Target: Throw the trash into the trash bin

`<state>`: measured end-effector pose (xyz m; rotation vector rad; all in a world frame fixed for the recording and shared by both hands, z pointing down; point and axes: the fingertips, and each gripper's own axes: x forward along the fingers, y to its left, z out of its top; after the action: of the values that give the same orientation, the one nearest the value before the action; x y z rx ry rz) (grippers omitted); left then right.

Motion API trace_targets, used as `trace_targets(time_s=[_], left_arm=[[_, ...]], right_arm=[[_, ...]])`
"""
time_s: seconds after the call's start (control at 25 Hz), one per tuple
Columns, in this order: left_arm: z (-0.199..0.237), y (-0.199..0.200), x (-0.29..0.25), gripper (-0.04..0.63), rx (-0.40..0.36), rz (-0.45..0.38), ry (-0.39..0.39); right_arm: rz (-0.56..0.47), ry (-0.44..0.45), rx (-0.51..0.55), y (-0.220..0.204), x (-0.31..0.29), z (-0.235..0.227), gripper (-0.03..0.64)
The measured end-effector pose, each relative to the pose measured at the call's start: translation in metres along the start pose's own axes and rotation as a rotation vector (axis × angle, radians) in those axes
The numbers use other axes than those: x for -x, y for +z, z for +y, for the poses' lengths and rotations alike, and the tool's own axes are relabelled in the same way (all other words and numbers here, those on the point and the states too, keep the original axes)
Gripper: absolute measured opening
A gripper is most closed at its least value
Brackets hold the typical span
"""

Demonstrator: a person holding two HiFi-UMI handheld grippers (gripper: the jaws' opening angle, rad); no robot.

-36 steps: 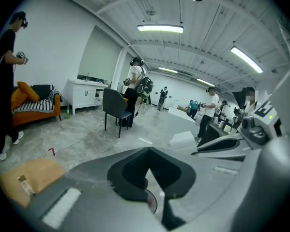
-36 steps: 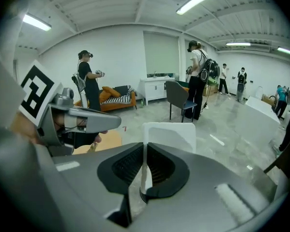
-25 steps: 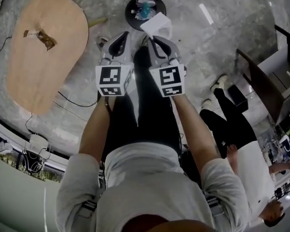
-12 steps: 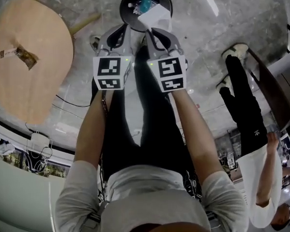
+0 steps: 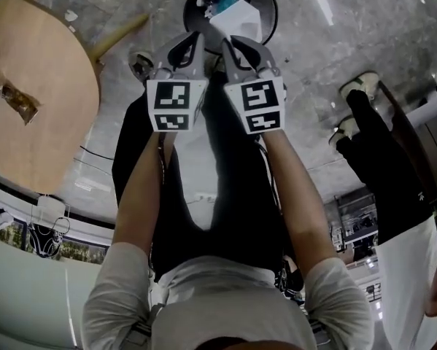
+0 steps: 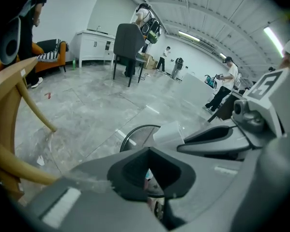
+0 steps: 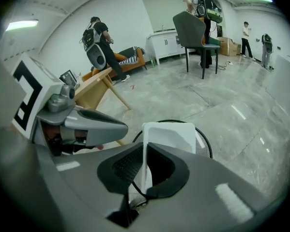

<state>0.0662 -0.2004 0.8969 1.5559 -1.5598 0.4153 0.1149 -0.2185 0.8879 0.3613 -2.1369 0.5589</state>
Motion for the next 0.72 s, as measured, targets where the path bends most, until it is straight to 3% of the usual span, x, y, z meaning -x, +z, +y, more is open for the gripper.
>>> trace_targets(time_s=[0.72], left_arm=[[0.01, -0.021, -0.056, 0.017, -0.037, 0.03, -0.021]], right_arm=[[0.096, 0.028, -0.041, -0.04, -0.083, -0.034, 0.031]])
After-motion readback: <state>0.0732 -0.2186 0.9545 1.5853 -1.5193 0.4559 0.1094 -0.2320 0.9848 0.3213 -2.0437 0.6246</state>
